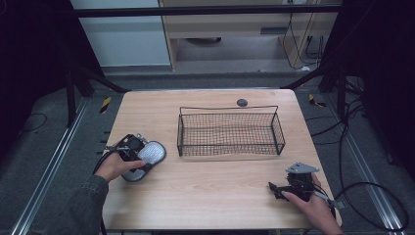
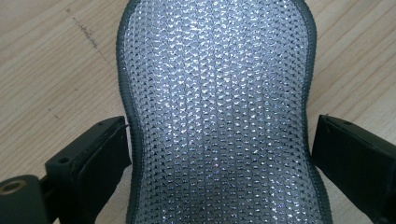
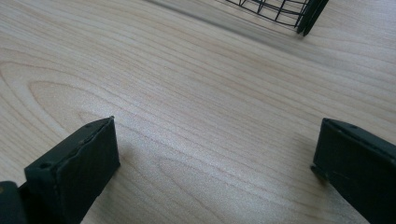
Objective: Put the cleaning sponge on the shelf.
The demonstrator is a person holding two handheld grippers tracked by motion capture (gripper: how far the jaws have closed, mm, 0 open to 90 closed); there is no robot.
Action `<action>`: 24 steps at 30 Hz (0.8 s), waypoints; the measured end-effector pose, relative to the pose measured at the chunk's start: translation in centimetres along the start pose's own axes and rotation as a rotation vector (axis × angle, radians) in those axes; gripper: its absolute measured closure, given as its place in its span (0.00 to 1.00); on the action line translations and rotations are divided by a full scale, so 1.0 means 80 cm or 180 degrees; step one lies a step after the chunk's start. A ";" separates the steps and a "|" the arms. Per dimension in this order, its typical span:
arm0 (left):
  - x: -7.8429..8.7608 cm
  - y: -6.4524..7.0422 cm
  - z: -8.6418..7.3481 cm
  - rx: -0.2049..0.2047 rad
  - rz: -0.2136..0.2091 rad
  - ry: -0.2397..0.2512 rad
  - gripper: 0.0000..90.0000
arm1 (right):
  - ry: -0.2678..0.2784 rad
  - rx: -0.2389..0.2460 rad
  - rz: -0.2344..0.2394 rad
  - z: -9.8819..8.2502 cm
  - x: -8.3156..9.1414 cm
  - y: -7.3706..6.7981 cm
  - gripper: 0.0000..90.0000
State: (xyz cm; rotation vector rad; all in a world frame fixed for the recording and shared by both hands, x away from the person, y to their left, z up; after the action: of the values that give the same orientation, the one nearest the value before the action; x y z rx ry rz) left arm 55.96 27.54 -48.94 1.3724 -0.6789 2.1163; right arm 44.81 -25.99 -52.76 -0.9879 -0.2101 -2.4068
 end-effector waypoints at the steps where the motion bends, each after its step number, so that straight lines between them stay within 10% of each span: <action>1: -0.001 -0.001 0.000 0.0014 -0.0002 0.0004 0.04 | 0.0000 0.0001 0.0000 0.000 0.000 0.000 0.00; 24: -0.007 -0.005 -0.010 0.0074 -0.0032 0.0111 0.12 | 0.0002 0.0001 0.0000 0.000 0.000 0.000 0.00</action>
State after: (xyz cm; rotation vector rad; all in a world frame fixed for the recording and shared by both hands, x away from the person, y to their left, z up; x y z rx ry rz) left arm 55.90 28.31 -49.70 1.3449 -0.6342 2.1416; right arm 44.80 -26.00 -52.77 -0.9869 -0.2101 -2.4072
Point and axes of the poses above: each handheld gripper's, and its own axes: x roughly backward along the jaws, z roughly out of its top, y roughly to its right, the point moved 2 cm from there along -x, roughly forward along the jaws, and after that the axes turned 5 degrees about z, right-handed, at the moved point
